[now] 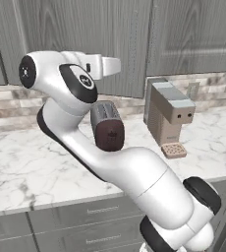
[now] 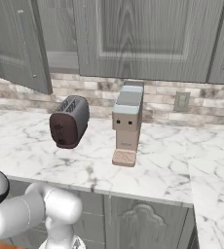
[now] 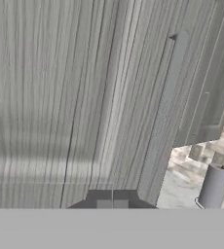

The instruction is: Open the cabinet. Pick the soap dispenser and place it next to the sink. Then close the cabinet.

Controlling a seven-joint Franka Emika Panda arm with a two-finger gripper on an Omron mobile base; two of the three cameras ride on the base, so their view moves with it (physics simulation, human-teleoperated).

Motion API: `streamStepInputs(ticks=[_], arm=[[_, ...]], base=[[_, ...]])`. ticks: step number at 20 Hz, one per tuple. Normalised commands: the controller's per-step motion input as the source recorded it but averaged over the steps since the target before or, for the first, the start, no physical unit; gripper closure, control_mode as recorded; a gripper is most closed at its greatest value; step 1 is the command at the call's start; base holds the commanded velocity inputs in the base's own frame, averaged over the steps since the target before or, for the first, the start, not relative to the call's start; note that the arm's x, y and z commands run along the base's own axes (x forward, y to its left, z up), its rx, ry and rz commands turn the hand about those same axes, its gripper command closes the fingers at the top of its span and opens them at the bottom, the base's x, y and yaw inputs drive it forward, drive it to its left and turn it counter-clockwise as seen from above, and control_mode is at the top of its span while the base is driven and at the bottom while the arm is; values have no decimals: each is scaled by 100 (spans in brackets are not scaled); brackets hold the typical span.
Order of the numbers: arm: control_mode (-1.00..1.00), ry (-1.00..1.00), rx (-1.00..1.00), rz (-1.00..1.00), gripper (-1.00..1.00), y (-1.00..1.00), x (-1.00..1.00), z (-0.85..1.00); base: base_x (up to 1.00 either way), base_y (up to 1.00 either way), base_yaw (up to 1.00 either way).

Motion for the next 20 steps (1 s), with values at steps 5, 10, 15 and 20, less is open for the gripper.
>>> streamStepInputs(ticks=[5, 10, 15, 20], arm=[[-100, 0, 0, -3, 100, 20, -32, 18], [-100, 0, 5, 0, -100, -17, -35, 4], [-100, -2, 15, 0, -100, -40, -33, 0], [-100, -2, 24, 0, -100, -52, -37, 0]], base=[[0, 0, 0], [0, 0, 0], [0, 0, 0], [0, 0, 0]])
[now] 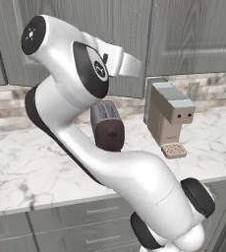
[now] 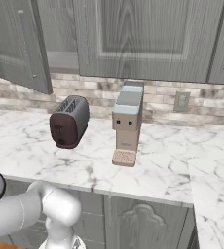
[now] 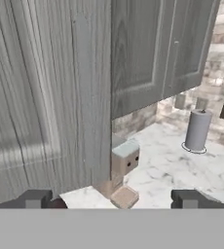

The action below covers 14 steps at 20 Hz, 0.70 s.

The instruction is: Open the cabinet. Pick the soap dispenser and place it next to the sink. Then close the cabinet.

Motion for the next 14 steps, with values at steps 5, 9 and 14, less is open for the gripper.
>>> streamStepInputs(ticks=[5, 9, 14], arm=[[-100, 0, 31, 5, -100, -64, -30, 0], [-100, -1, 40, 14, -100, -64, -26, 0], [-100, -7, 36, 22, -100, -59, -7, -7]], base=[[0, 0, 0], [0, 0, 0], [0, 0, 0]])
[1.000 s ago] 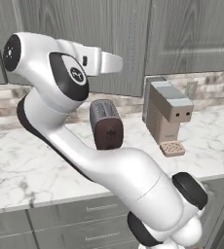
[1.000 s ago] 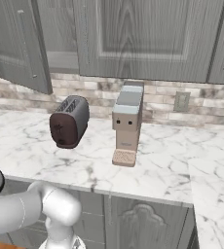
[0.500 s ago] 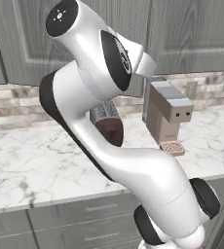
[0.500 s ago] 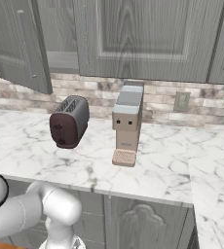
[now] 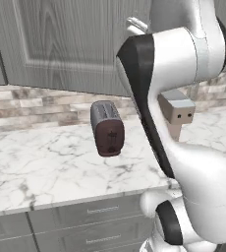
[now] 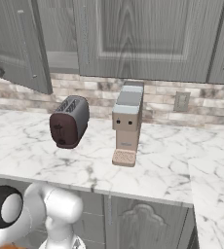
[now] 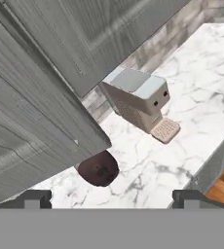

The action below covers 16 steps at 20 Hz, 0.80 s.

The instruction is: Open the cabinet. Pick the soap dispenser and place it next to the sink. Then close the cabinet.

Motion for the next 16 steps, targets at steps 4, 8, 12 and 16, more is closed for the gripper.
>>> streamStepInputs(ticks=[4, 8, 12, 16], arm=[[-100, -21, 28, 28, -100, -47, -8, -15], [-100, -14, 27, 26, -100, -42, 4, -8], [-100, -18, 22, 26, -100, -36, 12, -13], [-100, -13, 24, 25, -100, -34, 21, -11]], base=[[0, 0, 0], [0, 0, 0], [0, 0, 0], [0, 0, 0]])
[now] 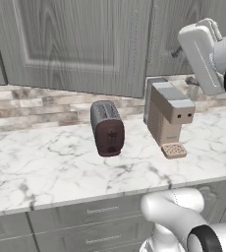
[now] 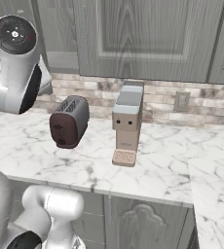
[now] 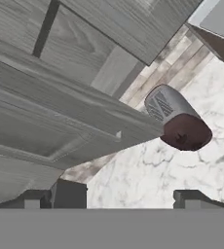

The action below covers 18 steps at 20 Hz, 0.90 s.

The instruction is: Open the cabinet. Pick the soap dispenser and place it next to the sink. Then close the cabinet.

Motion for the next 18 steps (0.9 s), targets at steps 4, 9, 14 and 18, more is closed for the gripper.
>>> streamStepInputs(ticks=[4, 9, 14, 18], arm=[[-100, -1, 27, 19, -100, -31, 18, 0], [-100, 0, 24, 13, -100, -26, 25, 0], [-100, 0, 14, 11, -100, -12, 32, 0], [-100, 0, 4, 10, -100, -2, 26, 0]], base=[[0, 0, 0], [0, 0, 0], [0, 0, 0], [0, 0, 0]])
